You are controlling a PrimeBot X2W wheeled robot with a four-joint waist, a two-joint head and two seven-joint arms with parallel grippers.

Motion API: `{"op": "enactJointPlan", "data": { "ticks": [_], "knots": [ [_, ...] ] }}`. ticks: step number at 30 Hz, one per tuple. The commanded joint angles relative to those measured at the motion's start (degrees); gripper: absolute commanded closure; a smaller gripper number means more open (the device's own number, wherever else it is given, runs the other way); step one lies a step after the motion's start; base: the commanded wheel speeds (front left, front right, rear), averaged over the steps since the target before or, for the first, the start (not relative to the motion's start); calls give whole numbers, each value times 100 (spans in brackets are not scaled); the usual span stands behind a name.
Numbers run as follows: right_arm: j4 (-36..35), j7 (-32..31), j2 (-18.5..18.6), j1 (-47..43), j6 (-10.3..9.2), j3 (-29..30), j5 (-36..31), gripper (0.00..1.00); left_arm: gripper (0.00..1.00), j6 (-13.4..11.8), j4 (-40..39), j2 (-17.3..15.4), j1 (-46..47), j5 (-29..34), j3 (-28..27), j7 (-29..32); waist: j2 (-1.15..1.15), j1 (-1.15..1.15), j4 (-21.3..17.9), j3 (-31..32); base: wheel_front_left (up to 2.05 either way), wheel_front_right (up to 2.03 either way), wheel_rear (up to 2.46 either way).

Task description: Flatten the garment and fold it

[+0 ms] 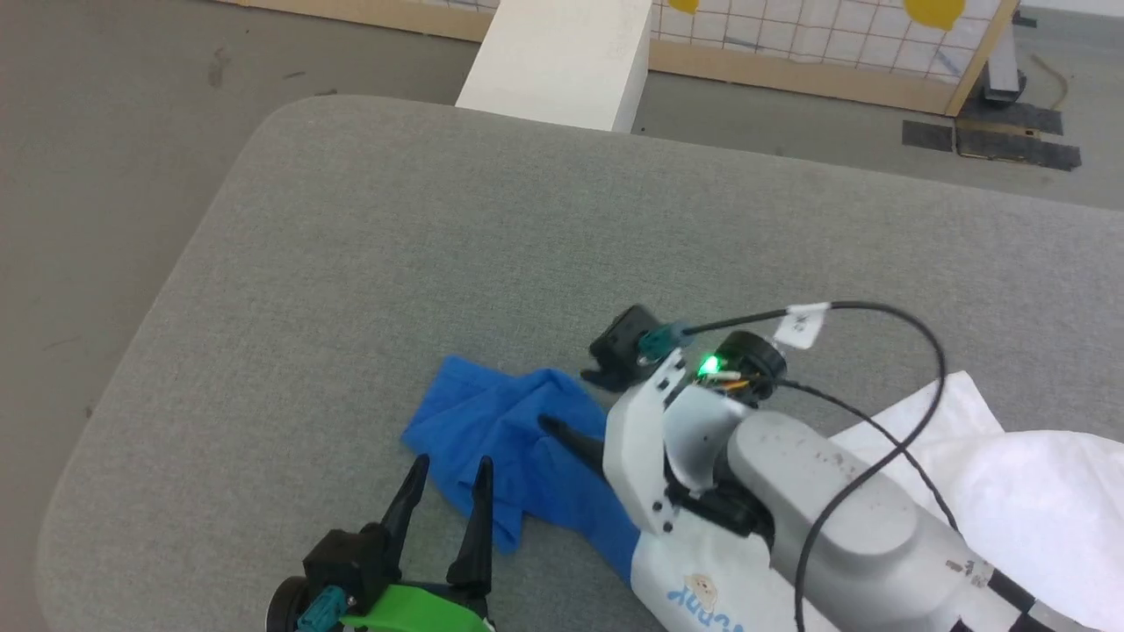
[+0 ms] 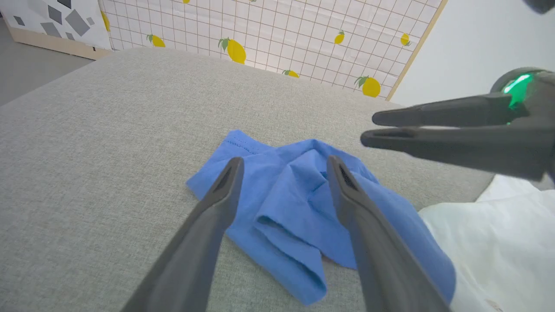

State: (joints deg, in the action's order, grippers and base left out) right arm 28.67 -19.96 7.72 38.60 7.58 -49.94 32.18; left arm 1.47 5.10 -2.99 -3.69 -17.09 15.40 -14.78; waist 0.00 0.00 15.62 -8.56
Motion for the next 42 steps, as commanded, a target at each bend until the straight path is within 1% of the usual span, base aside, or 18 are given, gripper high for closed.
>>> {"op": "enactJointPlan", "data": {
  "ticks": [1,4,8,11,14,16,18,21,23,26,27,29,31,32,33,34,35,42],
  "knots": [
    [-25,172,20,-20,-9,169,51,0,0,16,-1,12,-68,-12,-13,-22,0,0,-90,63,0,0,0],
    [-163,633,134,-109,-9,731,-10,0,0,29,-58,12,-93,45,-48,-22,0,0,-238,129,0,0,0],
    [-513,1258,258,-626,-9,1814,-320,0,0,50,-191,12,-138,121,-109,-22,0,0,-440,209,0,0,0],
    [-928,1670,232,-1306,-9,2876,-797,0,0,55,-289,12,-189,168,-170,-22,0,0,-616,236,0,0,0],
    [-1403,1751,84,-2027,-9,3778,-1337,0,0,86,-302,12,-241,224,-208,-22,0,0,-771,227,0,0,0],
    [-1742,1532,-39,-2473,-9,4190,-1595,0,0,103,-303,12,-265,245,-231,-22,0,0,-887,199,0,0,0],
    [-1974,1113,-70,-2796,-9,4452,-1837,0,0,124,-296,12,-276,255,-242,-22,0,0,-992,171,0,0,0],
    [-2072,32,-8,-3104,-9,4655,-2119,0,0,150,-266,12,-231,281,-235,-22,0,0,-1082,114,0,0,0],
    [-2084,-507,62,-3137,-9,4690,-2261,0,0,156,-253,12,-171,270,-216,-22,0,0,-1104,69,0,0,0],
    [-1837,-1136,152,-3058,-9,4735,-2489,0,0,162,-219,12,-78,237,-143,-22,0,0,-1080,13,0,0,0],
    [-1685,-1331,126,-2992,-9,4784,-2504,0,0,165,-199,12,-43,221,-112,-22,0,0,-1056,-5,0,0,0],
    [-1374,-1639,175,-2848,-9,4762,-2643,0,0,169,-170,12,11,180,-60,-22,0,0,-982,-36,0,0,0],
    [-1078,-1787,164,-2655,-9,4794,-2691,0,0,164,-146,12,44,148,-37,-22,0,0,-897,-58,0,0,0],
    [-967,-1823,201,-2565,-9,4742,-2764,22,0,160,-134,12,55,140,-29,-22,0,0,-850,-66,0,0,0],
    [-874,-1825,232,-2440,-9,4660,-2799,62,0,151,-124,12,68,136,-25,-22,0,0,-792,-81,0,0,0],
    [-839,-1778,234,-2323,-9,4631,-2786,89,0,142,-123,12,77,126,-26,-22,0,0,-747,-89,0,0,0],
    [-820,-1714,279,-2145,-9,4520,-2806,100,0,132,-124,12,87,114,-30,-22,0,0,-689,-102,0,0,0],
    [-1099,-1400,689,-1008,-9,3820,-2669,100,0,91,-131,12,132,28,26,-22,0,0,-360,-157,0,0,0]
  ]
}}
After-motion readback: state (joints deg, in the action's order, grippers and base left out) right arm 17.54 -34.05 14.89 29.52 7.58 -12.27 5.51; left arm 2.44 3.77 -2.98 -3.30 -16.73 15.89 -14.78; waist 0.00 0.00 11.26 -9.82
